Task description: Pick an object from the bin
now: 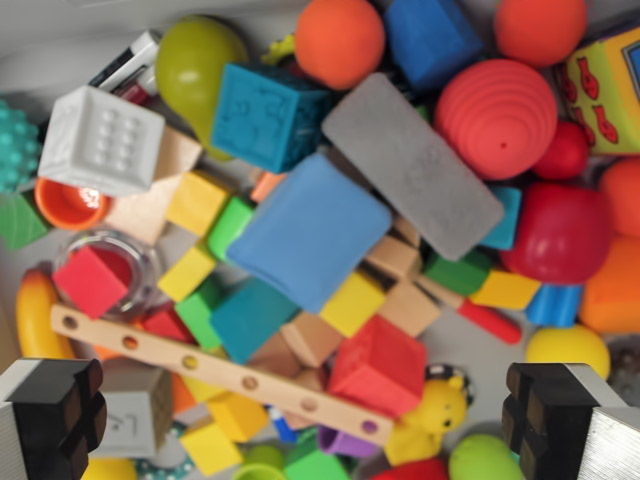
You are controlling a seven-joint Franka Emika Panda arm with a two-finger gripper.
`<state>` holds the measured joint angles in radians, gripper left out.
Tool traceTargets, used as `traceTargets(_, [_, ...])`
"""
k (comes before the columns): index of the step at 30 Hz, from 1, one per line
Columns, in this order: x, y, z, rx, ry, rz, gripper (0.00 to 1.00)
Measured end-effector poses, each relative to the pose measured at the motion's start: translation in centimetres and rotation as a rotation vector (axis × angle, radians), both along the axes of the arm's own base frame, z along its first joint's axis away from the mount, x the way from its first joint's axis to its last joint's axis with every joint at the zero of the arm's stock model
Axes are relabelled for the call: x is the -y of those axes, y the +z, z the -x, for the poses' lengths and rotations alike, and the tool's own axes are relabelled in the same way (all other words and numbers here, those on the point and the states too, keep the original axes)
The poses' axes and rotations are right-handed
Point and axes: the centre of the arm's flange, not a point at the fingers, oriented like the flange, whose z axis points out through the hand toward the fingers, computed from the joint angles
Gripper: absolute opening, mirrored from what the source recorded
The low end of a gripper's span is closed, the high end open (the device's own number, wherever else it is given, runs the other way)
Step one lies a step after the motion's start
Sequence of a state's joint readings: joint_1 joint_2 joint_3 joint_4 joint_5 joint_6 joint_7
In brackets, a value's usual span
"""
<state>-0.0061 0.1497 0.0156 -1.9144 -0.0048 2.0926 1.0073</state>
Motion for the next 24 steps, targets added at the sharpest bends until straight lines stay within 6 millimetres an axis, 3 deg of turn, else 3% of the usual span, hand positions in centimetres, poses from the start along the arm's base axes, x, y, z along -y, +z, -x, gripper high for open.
traceTargets(24, [-3.6, -4.7, -1.0, -0.009, -0.251, -0.006, 1.00])
